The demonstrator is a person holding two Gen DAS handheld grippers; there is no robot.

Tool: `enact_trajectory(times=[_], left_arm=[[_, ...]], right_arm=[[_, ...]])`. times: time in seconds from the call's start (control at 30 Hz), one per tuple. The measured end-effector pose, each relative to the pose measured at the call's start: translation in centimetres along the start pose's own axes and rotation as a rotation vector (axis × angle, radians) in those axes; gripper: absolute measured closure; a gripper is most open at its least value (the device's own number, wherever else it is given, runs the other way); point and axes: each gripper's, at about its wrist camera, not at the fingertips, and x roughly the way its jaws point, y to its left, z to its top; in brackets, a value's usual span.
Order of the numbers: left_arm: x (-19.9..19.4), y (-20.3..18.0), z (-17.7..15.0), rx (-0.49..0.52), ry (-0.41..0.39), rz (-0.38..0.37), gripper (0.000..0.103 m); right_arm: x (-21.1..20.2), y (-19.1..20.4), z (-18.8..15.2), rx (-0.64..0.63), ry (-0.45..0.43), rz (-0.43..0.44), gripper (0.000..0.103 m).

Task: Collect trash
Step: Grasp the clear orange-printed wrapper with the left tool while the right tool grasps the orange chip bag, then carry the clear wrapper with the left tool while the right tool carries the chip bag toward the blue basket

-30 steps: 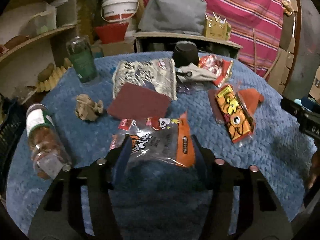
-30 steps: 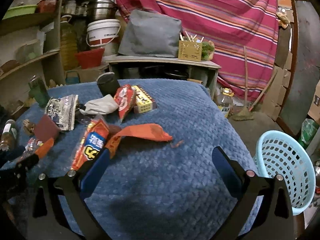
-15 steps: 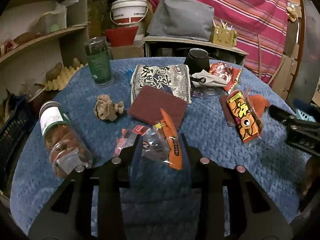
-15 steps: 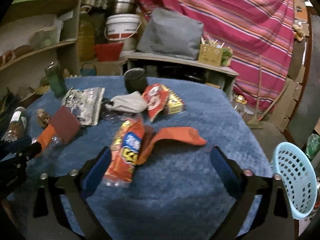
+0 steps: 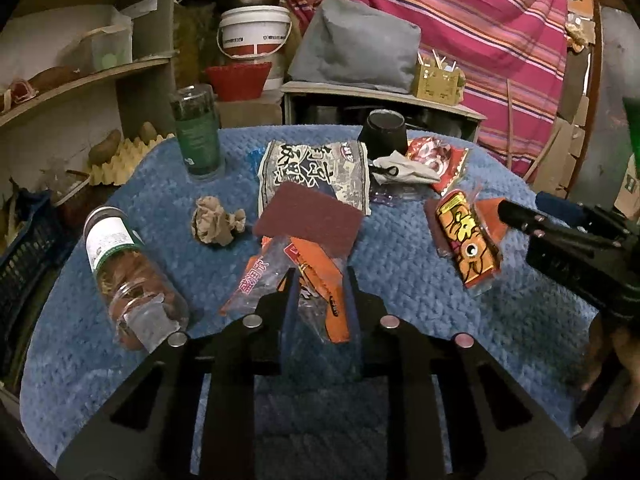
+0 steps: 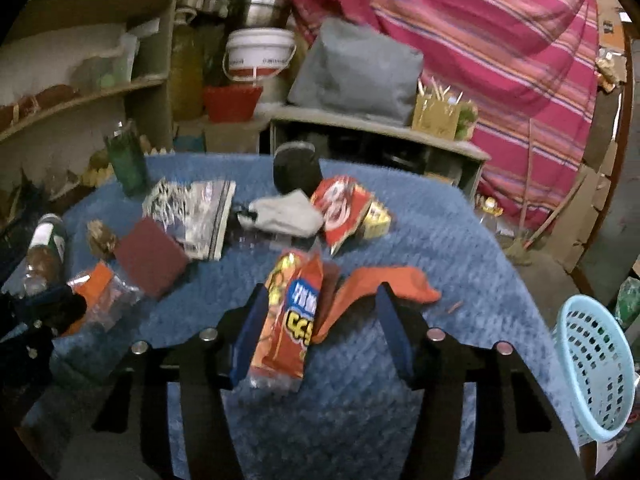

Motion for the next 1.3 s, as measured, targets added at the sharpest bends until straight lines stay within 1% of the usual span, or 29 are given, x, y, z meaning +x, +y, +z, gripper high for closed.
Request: enact_trajectory(times=[0.07,0.17,0.27,0.43,0.5,0.53,0.63,0.77,0.8,0.83,0.9,0.93,0.97,1.03,1.2,1.27,1.3], left_arm=[[-0.2,0.0,0.0,-0.003,-0.006,0.002,0.082],[-0.2,0.0,0.0,-0.006,-0.006,0.009,0.082],[-0.2,0.1,-0.1,-0.01,-0.004,0.017,0.082],[-0.8,0.9,-0.1,-0.031,-0.02,0.021,0.082],[-0.8,1.1,0.0,-0.038,-0.02,0.022,0.082],[-0.8,1.2,-0.1,-0.04,-0.02,0.025,0.082],[-0.9,1.2,-0.1,-0.034,-0.023,0.035,0.082],[-1.0,1.4,-0.1,-0.032,-0.029,0.048,0.082],[-1.0,1.5,-0.1,-0.034,-0.028,0.049,0.082],[-0.9,1.5,-0.1,-0.036,-0.027,0.05,0.082],[-0.9,1.5,0.0,-0.037,-0.024,0.055,0.082],[-0.9,1.4,0.0,-0.035,-0.024,0.058,0.082],[-0.9,1.4,0.0,-0.031,-0.027,0.061,0.082],[-1.0,1.4,0.1,-0.029,-0.03,0.066,0.082],[-2.1,0.7,0.6,-0.016,-0.058,0.075,0.082],[-3.0,0.1,1.0,-0.006,-0.081,0.075,0.082],[-3.4,-0.2,1.1,-0.002,-0.091,0.075,0.083]], right_arm=[[-0.2,0.4,0.1,-0.018,0.0,0.009,0.047],[1.0,1.0,-0.6,-0.025,0.056,0.053,0.047],[2.5,1.3,-1.3,-0.032,0.11,0.06,0.047],[4.4,1.0,-1.8,0.004,0.175,0.086,0.047],[4.7,1.0,-1.9,0.011,0.188,0.09,0.045],[4.8,1.2,-2.0,0.007,0.194,0.082,0.042],[5.1,1.4,-2.2,0.004,0.218,0.091,0.042],[5.1,1.5,-2.3,-0.002,0.225,0.092,0.043],[5.2,1.5,-2.3,-0.002,0.227,0.096,0.045],[5.2,1.5,-2.3,-0.002,0.23,0.114,0.051],[5.1,1.5,-2.3,-0.001,0.224,0.12,0.052],[5.1,1.4,-2.3,0.0,0.223,0.125,0.054],[5.0,1.3,-2.3,0.004,0.216,0.133,0.058],[4.4,0.8,-2.2,0.018,0.199,0.151,0.061],[2.1,-0.9,-1.7,0.032,0.14,0.186,0.064],[0.7,-1.9,-1.4,0.041,0.11,0.214,0.069],[0.3,-2.3,-1.2,0.041,0.1,0.225,0.069]])
